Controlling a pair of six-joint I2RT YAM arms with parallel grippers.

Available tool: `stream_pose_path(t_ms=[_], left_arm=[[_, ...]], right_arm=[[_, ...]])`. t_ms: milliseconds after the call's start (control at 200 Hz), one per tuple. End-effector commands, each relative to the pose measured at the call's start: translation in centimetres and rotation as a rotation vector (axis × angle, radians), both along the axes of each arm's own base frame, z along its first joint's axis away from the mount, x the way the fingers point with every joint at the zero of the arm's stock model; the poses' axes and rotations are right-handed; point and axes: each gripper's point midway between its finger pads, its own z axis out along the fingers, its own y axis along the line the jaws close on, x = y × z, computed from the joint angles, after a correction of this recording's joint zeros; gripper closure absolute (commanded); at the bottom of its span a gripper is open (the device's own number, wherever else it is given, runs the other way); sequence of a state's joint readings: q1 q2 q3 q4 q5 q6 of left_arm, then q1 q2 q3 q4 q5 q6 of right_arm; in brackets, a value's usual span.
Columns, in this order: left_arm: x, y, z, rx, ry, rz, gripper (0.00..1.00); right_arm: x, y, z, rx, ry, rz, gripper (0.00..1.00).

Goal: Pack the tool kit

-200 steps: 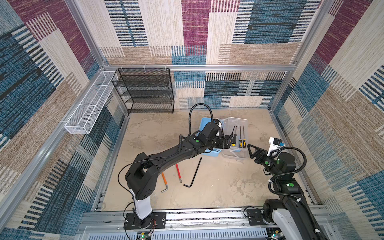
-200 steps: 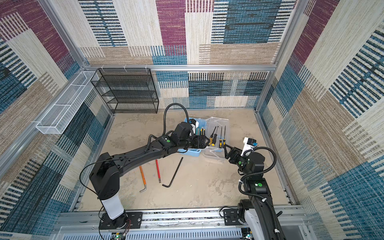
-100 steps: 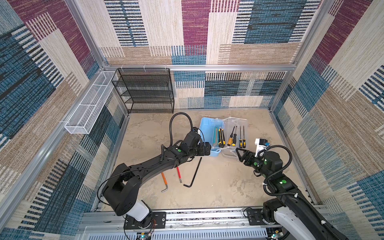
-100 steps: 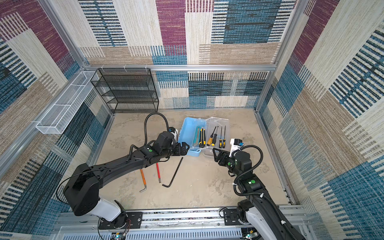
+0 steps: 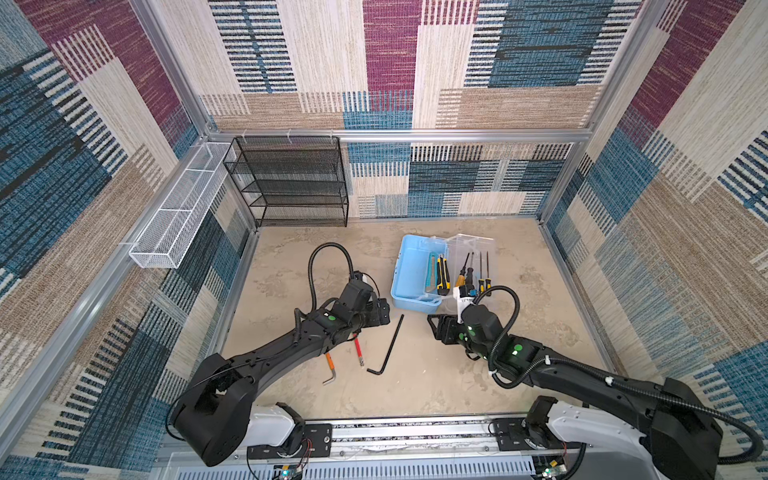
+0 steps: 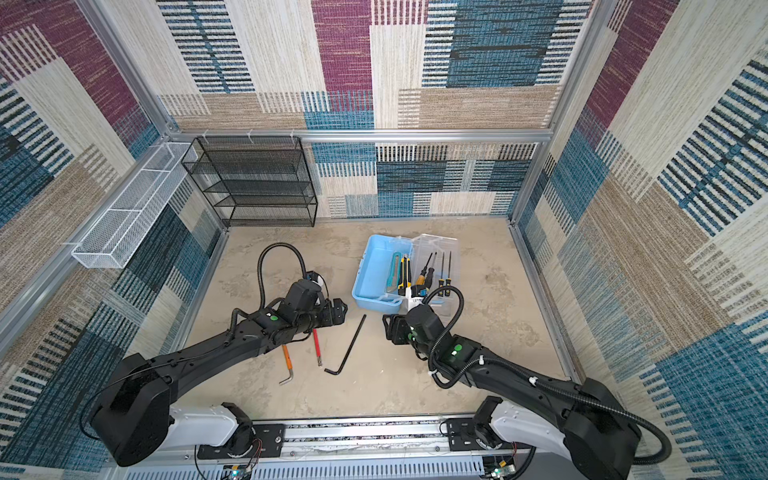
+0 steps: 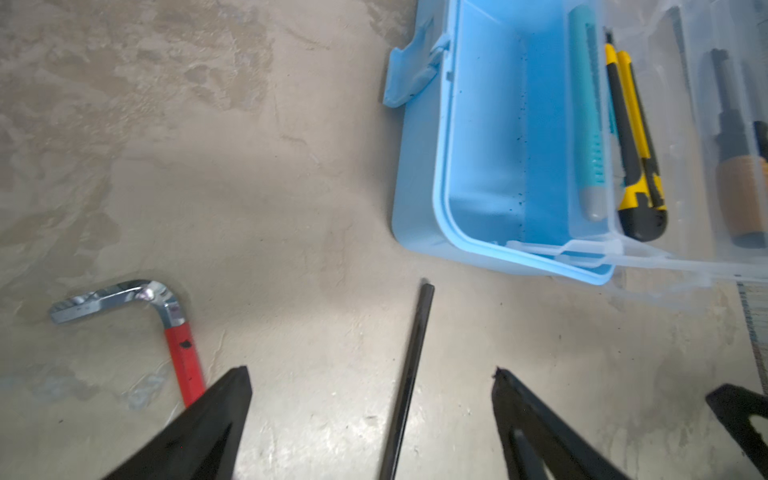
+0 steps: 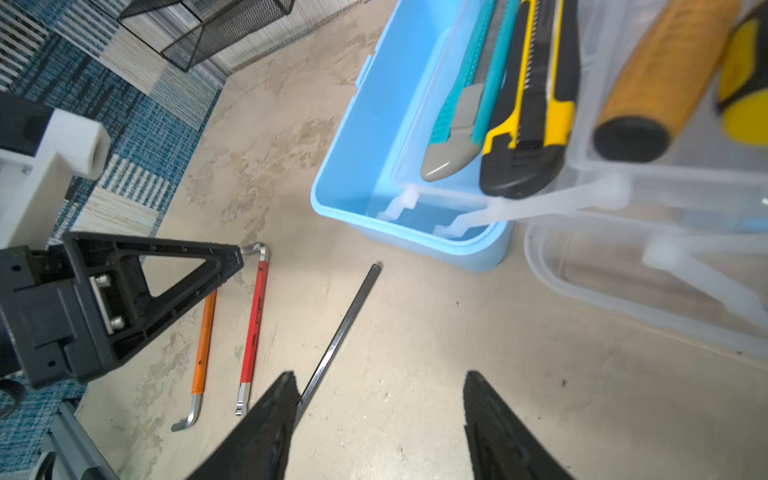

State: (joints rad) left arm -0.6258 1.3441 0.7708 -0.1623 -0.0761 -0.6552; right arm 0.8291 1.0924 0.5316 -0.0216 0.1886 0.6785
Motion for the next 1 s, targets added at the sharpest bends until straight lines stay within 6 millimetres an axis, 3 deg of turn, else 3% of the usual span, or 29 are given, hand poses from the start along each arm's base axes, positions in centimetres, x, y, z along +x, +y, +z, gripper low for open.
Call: stream_pose_path(t_ms=[0,225,431,591,741,992], left_arm=[[0.4,-0.3,0.1,-0.034,-0.007,-0.011,0.07],[4.1,-1.8,-0.5,-0.035,0.026,-0.059,0.15],[7.8,-4.9,-0.8,-0.127,0.051,-0.111,0.27],[9.5,-6.8,-0.2,-0.168,0.053,-0.152,0.32],[10.0,-7.4,-1.0,-0.155,0.087,-0.173,0.45],[8.3,-9.2,-2.4,-0.183,0.149,-0.220,0.66]], right_arm=[[0.7,-0.4,0.1,-0.023,-0.019,-0.060,0.36],[-0.4,-1.8,-0.8,-0.040,-0.008,-0.067,0.36],[-1.2,-2.7,-2.7,-0.081,0.044,-0.075,0.35],[-1.7,-3.0,-3.2,-0.061,0.053,-0.077,0.34],[-1.8,-3.5,-3.3,-0.070,0.052,-0.090,0.32],[-2.1,-4.2,-2.7,-0.041,0.028,-0.110,0.28]])
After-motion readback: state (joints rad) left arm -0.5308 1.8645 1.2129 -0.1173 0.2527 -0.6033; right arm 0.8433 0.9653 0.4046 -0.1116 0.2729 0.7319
